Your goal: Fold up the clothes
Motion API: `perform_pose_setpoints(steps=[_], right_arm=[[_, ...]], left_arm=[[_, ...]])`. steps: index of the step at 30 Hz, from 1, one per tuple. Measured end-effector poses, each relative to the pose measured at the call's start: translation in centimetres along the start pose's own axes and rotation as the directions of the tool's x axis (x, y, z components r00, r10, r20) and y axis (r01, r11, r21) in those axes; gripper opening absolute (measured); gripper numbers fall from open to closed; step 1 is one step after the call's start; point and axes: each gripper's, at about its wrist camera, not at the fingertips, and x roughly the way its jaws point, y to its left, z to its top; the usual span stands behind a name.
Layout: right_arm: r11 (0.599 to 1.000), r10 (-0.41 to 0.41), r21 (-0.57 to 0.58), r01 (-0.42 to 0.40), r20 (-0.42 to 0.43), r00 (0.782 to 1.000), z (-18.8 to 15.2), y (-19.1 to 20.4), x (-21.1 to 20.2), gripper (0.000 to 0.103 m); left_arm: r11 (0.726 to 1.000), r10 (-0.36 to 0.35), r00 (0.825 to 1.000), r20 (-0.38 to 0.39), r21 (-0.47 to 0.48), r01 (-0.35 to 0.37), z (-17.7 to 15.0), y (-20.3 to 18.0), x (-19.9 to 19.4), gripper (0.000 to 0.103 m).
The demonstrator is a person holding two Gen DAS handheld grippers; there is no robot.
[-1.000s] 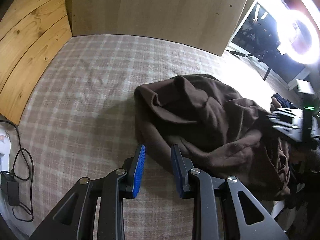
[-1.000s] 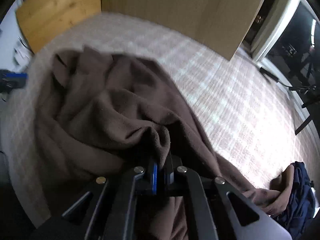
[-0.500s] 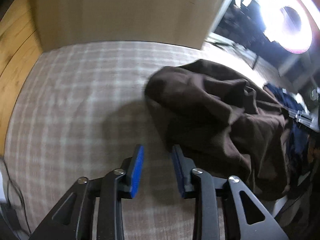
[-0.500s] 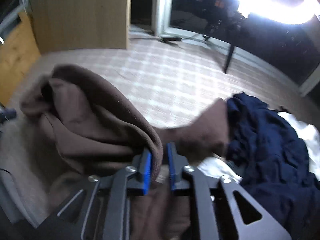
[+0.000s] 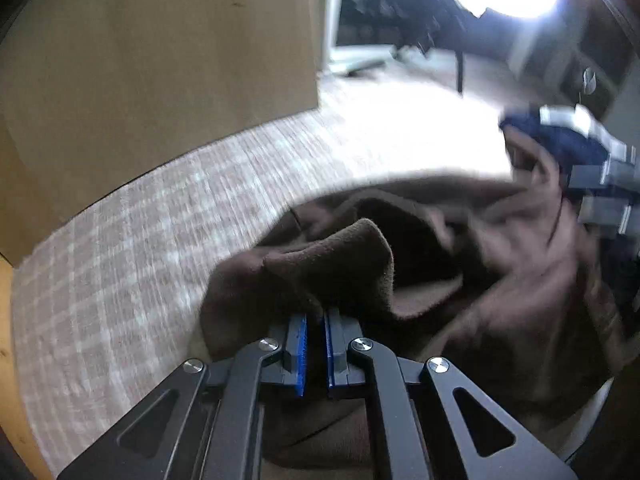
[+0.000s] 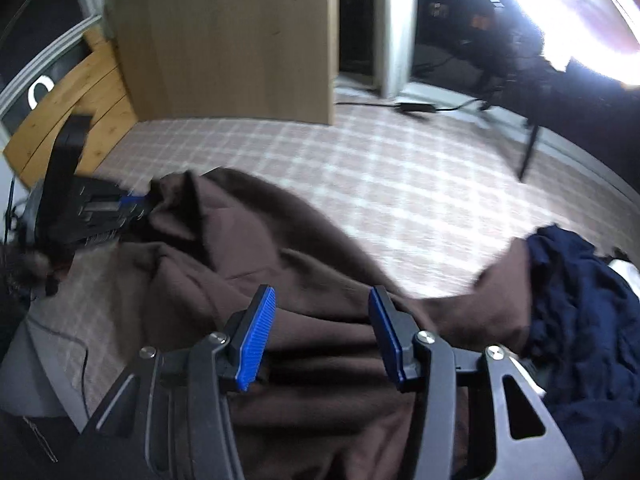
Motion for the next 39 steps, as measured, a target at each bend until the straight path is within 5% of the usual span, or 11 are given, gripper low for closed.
perform_pose_setpoints(steps=[5, 13, 14, 15, 16, 19, 26, 33, 36, 39], right_arm=[[0.997, 0.070, -0.043, -0.071, -0.026, 0.997, 1.7, 2.3, 3.0, 0.048], [0.997, 0.058, -0.048, -0.063, -0.101, 0.993, 5.2, 2.7, 8.9, 0.048], [0.997, 0.063, -0.040, -0.068, -0.104, 0.993, 5.2, 2.4, 8.9, 0.039], [0.996, 0.078, -0.025, -0.080, -0.086, 0.993, 5.0, 1.9, 7.9, 0.020], [0.996, 0.092, -0.010, -0.093, -0.068, 0.993, 4.8, 1.3, 6.9, 0.016], [0.990, 0.134, 0.033, -0.134, -0.013, 0.991, 4.3, -0.3, 3.9, 0.011], [0.965, 0.193, 0.159, -0.209, 0.114, 0.975, 1.9, -5.5, -3.4, 0.010], [0.929, 0.007, 0.370, 0.010, -0.046, 0.999, -5.2, -12.7, -3.2, 0.012], [0.901, -0.157, 0.391, 0.189, -0.112, 0.981, -6.0, -12.4, -3.1, 0.040], [0.893, -0.164, 0.419, 0.167, -0.042, 0.986, -6.0, -9.7, -5.4, 0.040]], left_arm=[[0.990, 0.012, 0.997, 0.074, -0.138, -0.002, 2.9, 3.6, -2.1, 0.006], [0.995, 0.019, 0.998, 0.066, -0.099, -0.012, 3.1, 3.1, -2.1, 0.006], [0.995, 0.014, 0.998, 0.067, -0.103, -0.007, 2.9, 3.2, -2.1, 0.006], [0.994, 0.006, 0.998, 0.064, -0.109, 0.001, 2.9, 3.4, -2.2, 0.006], [0.993, -0.001, 0.998, 0.061, -0.116, 0.008, 2.8, 3.6, -2.2, 0.006], [0.989, -0.024, 0.999, 0.042, -0.145, 0.029, 2.6, 4.2, -2.6, 0.020], [0.996, -0.031, 0.996, 0.083, -0.087, 0.038, 1.1, 4.5, -5.1, 0.035], [0.998, -0.060, 0.998, 0.007, 0.013, 0.060, 2.4, 0.9, -1.7, 0.036], [0.994, -0.073, 0.997, -0.011, 0.085, 0.073, 3.5, -2.0, -0.3, 0.036], [0.982, -0.098, 0.995, -0.021, 0.158, 0.100, 3.7, -4.6, 0.1, 0.036]])
